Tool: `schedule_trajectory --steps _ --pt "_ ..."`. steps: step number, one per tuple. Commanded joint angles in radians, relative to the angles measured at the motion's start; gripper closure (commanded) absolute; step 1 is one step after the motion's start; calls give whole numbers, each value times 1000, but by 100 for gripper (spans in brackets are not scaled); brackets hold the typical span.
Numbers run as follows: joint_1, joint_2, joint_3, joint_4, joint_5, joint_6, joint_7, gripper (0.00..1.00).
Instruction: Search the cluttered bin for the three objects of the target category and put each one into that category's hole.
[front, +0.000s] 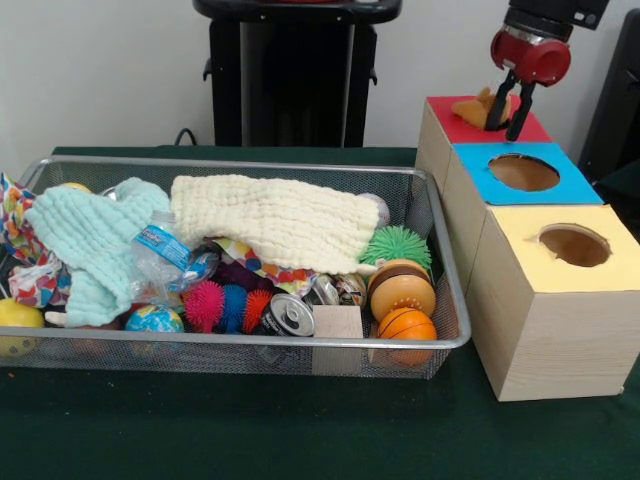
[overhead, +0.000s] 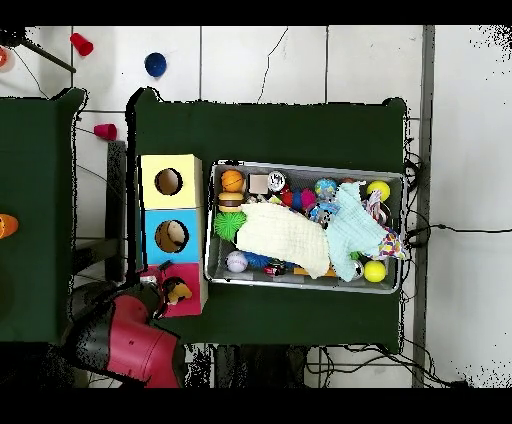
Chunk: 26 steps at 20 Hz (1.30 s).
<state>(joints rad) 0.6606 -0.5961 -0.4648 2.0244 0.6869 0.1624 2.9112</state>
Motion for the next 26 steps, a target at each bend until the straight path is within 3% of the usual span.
schedule_trajectory --steps 1,9,13,16,20,23,26 --pt "-64 11 200 118 12 -109 183 0" --pt "-188 86 329 128 -66 -308 203 0" --pt "-240 67 368 131 -119 -388 227 0" --pt "-248 -24 359 144 -127 -342 196 0" --pt "-187 -197 251 132 -88 -88 117 0" --pt "-159 -270 180 102 -110 50 108 0" --pt "-180 -315 194 109 -116 59 101 0"
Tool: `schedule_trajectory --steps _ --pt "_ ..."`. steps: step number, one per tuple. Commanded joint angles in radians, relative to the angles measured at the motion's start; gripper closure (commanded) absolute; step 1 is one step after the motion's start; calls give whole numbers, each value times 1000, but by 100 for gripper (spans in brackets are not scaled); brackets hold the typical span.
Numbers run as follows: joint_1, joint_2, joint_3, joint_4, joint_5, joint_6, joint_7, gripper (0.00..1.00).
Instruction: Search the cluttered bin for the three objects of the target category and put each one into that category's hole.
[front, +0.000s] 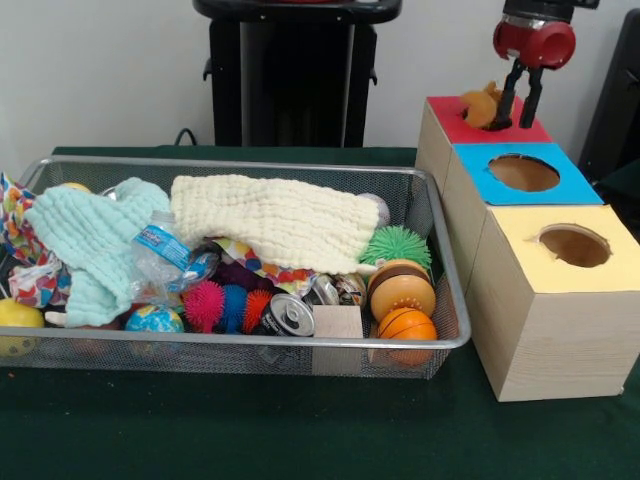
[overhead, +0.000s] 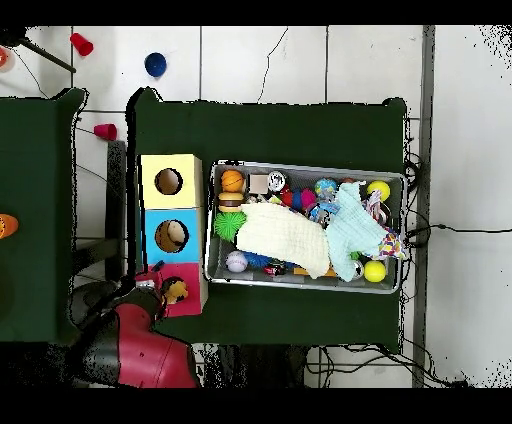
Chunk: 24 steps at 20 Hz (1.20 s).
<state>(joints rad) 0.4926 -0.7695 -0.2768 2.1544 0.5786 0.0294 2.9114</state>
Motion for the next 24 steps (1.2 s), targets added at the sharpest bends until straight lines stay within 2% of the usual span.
schedule_trajectory --steps 1,8,10,13,16,20,24 --pt "-16 -153 10 -20 -6 191 102 0" --pt "-80 -205 65 4 -16 156 68 0" --pt "-115 -201 101 19 -25 118 56 0" --pt "-134 -177 112 25 -42 91 53 0" --pt "-79 -142 22 -1 -56 157 59 0" --pt "-1 -54 -93 -47 -76 210 68 0" --pt "3 13 -113 -43 -86 193 64 0"
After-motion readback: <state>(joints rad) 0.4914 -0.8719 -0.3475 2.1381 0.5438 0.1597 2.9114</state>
